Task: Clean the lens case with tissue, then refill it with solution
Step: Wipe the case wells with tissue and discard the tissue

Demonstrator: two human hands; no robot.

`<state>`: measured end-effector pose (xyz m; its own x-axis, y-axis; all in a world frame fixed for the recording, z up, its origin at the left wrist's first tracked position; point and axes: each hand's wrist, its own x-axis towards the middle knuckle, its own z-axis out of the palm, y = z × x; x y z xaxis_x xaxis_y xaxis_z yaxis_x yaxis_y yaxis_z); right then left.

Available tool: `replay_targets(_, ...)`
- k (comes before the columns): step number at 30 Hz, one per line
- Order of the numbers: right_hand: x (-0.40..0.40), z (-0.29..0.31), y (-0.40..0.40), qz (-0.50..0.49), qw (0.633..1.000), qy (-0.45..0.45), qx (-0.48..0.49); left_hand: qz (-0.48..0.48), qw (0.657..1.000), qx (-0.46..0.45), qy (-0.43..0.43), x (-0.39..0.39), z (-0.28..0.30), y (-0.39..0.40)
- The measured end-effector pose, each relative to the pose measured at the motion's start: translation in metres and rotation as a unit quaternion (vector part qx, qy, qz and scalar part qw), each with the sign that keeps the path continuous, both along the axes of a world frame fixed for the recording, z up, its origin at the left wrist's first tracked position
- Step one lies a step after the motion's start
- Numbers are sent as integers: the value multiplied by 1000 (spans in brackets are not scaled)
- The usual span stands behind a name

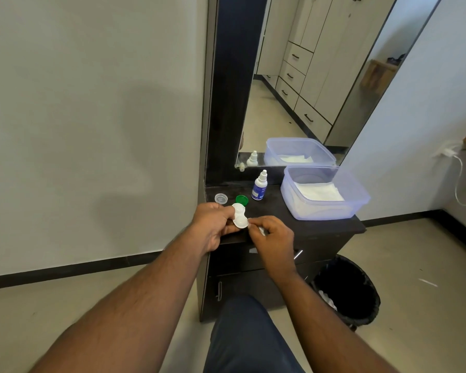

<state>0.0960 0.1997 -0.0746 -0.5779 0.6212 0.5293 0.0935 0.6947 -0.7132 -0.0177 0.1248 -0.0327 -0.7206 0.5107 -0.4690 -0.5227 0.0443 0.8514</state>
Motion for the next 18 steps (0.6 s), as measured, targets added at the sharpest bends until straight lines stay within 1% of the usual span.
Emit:
replay_targets(4, 1, 0, -1, 43, 999, -19, 25, 0, 1000, -2, 0, -1, -1, 0)
replay_targets(7, 0, 1, 0, 3, 1000, -8, -11, -3, 1000, 5, -2, -2, -1, 0)
replay_targets(8, 0, 1, 0, -1, 1000, -6, -11, -3, 1000, 5, -3, -2, -2, 0)
replay_targets(11, 2, -2, 0, 32, 999, -6, 19, -3, 1000, 7, -3, -1, -2, -1)
replay_targets(14, 3, -1, 0, -5, 999, 8, -41, 0, 1000, 12, 2, 0, -2, 0)
replay_targets(15, 1, 0, 0, -11, 999, 12, -41, 1, 1000, 13, 5, 0, -2, 0)
replay_targets(18, -2, 2, -1, 32, 997, -10, 73, 0, 1000, 9, 5, 0, -2, 0)
